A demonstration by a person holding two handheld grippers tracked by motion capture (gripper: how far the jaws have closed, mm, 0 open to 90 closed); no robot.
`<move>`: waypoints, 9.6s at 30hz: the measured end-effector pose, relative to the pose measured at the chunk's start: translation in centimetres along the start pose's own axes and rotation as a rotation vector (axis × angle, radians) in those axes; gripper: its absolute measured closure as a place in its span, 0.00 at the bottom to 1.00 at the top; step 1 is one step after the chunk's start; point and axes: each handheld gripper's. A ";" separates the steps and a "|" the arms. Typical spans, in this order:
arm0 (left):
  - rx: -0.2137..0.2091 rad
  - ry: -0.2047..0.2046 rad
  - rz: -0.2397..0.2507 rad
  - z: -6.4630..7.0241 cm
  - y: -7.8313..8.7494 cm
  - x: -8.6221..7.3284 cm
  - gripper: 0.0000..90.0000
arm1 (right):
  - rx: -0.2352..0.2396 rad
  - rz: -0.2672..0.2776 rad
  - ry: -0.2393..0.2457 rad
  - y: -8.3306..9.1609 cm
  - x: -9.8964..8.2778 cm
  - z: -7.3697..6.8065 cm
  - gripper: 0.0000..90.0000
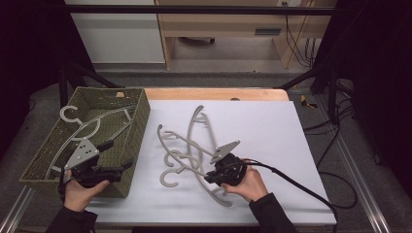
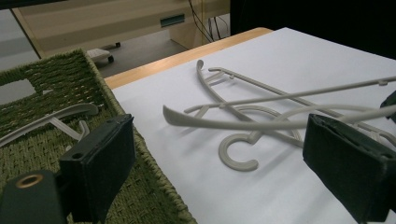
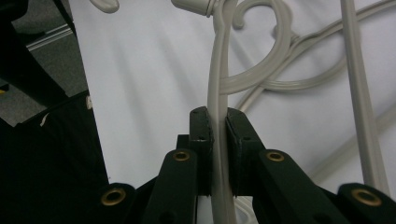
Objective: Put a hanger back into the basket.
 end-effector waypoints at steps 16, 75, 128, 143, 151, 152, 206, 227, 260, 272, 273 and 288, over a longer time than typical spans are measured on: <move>-0.121 -0.147 -0.055 3.3 -1.8 1.4 0.09 | 0.101 0.102 0.031 5.0 -0.9 1.3 0.91; -0.324 -0.781 -0.283 8.8 -8.9 -0.3 0.81 | 0.235 0.177 0.074 6.1 -2.2 1.0 0.90; -0.061 -0.279 -0.311 7.6 -5.9 4.1 0.91 | -0.447 0.571 -0.260 12.2 -9.1 4.6 0.05; 0.008 -0.262 -0.229 3.9 -3.0 10.1 0.91 | -0.454 0.561 -0.259 12.3 -9.2 4.6 0.03; 0.057 -0.232 -0.227 0.6 -1.6 11.1 0.91 | -0.457 0.557 -0.260 12.3 -9.2 4.6 0.03; 0.067 -0.225 -0.223 0.2 -1.5 11.0 0.91 | -0.459 0.556 -0.259 12.3 -9.2 4.6 0.03; 0.327 -0.104 -0.415 -15.8 5.4 2.7 0.91 | -0.456 0.538 -0.253 12.3 -9.4 4.8 0.01; 0.326 -0.062 -0.517 -16.3 3.0 -1.2 0.91 | -0.453 0.534 -0.253 12.4 -9.4 4.8 0.01; 0.205 0.091 -0.145 -9.2 2.8 1.2 0.37 | -0.452 0.560 -0.257 12.7 -9.2 4.4 0.01; 0.039 0.060 -0.021 -2.0 -0.3 0.9 0.16 | -0.446 0.546 -0.232 12.4 -8.6 3.9 0.01; 0.032 0.060 -0.015 -1.7 -0.5 0.8 0.16 | -0.443 0.548 -0.236 12.3 -8.5 3.9 0.01; -0.024 0.045 -0.031 0.5 -2.0 -0.3 0.13 | -0.385 0.494 -0.203 9.4 -6.3 2.5 0.02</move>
Point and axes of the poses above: each handheld gripper's, and its own axes: y roughly backward along the jaws, x roughly out of its top, z roughly to its right, and after that the axes turned 7 degrees about z, right-handed
